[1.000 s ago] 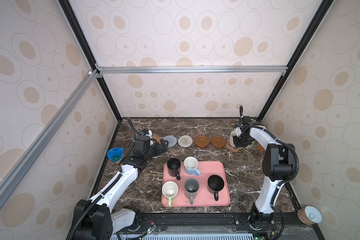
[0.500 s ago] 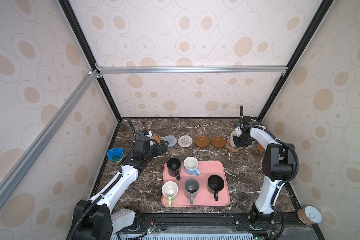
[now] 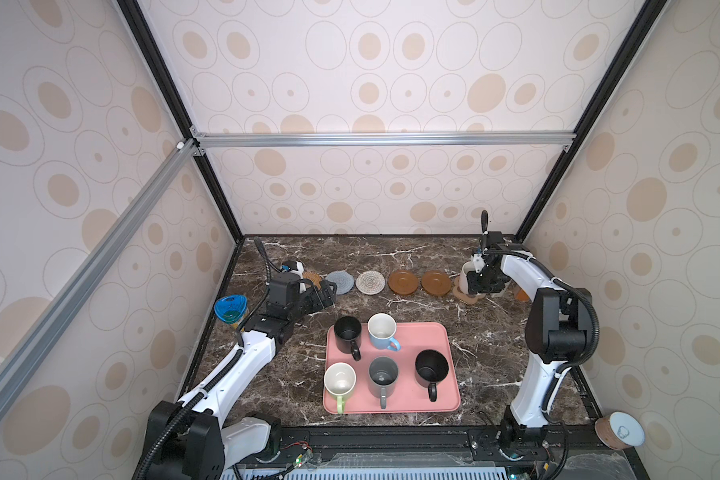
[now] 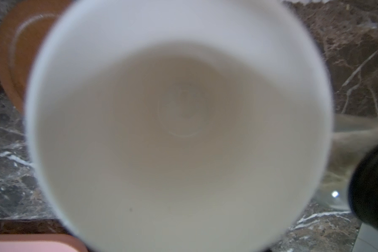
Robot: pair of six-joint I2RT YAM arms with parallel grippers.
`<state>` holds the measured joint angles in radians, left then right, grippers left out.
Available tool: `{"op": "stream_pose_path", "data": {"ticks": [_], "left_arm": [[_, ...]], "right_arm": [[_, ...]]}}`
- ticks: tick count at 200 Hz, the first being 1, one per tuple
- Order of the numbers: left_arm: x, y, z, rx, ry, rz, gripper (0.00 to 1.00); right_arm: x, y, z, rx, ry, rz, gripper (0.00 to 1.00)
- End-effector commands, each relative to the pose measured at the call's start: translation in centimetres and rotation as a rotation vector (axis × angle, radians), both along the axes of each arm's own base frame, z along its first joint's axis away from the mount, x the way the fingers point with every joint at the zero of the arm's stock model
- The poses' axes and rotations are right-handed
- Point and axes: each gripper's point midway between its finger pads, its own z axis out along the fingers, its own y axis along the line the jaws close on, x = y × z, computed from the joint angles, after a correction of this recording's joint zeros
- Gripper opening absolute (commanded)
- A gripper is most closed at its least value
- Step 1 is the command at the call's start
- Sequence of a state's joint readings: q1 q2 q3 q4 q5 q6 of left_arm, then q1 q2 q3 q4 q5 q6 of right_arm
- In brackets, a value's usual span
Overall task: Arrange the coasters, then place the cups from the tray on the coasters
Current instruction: 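Set the white mug on the paw-print coaster and open the right gripper, then move the right gripper back over the tray above the light blue mug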
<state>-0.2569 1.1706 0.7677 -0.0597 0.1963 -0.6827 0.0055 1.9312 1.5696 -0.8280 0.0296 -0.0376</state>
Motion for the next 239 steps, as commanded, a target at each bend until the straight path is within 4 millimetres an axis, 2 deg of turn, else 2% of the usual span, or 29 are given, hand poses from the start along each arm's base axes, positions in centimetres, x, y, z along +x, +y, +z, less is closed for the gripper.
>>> {"op": "stream_pose_path", "data": {"ticks": [1,42,70,100,124,148,179,182,194,239], "left_arm": [[0.4,0.5,1.4,-0.006,-0.046,0.025,1.0],[0.8,0.6,1.6,0.006,-0.047,0.029,1.0],[0.8,0.6,1.6,0.001,-0.048,0.033,1.0],[0.8,0.6,1.3,-0.001,-0.042,0.034,1.0],[0.8,0.5,1.2,-0.004,-0.038,0.032,1.0],[0.9,0.5,1.1,-0.009,-0.035,0.035,1.0],[0.9,0.4,1.2,-0.015,-0.037,0.033,1.0],[0.9,0.4,1.2,-0.017,-0.037,0.032,1.0],[0.9,0.3,1.2,-0.02,-0.035,0.031,1.0],[0.9,0.2,1.3,-0.035,-0.039,0.028,1.0]], "right_arm": [[-0.7,0.1,4.3,0.025,-0.092,-0.02,0.55],[-2.3,1.1,8.9,0.083,-0.169,-0.021,0.59],[-3.8,3.0,11.6,0.159,-0.228,-0.006,0.61],[-5.7,5.6,12.8,0.192,-0.261,0.047,0.62],[-7.2,8.1,13.1,0.213,-0.255,0.115,0.63],[-8.5,9.7,13.0,0.207,-0.246,0.159,0.63],[-10.0,11.7,12.3,0.205,-0.207,0.235,0.65],[-10.3,12.6,12.2,0.208,-0.202,0.263,0.65],[-10.9,13.6,11.7,0.203,-0.181,0.298,0.65],[-12.4,16.5,10.4,0.209,-0.132,0.398,0.66]]}}
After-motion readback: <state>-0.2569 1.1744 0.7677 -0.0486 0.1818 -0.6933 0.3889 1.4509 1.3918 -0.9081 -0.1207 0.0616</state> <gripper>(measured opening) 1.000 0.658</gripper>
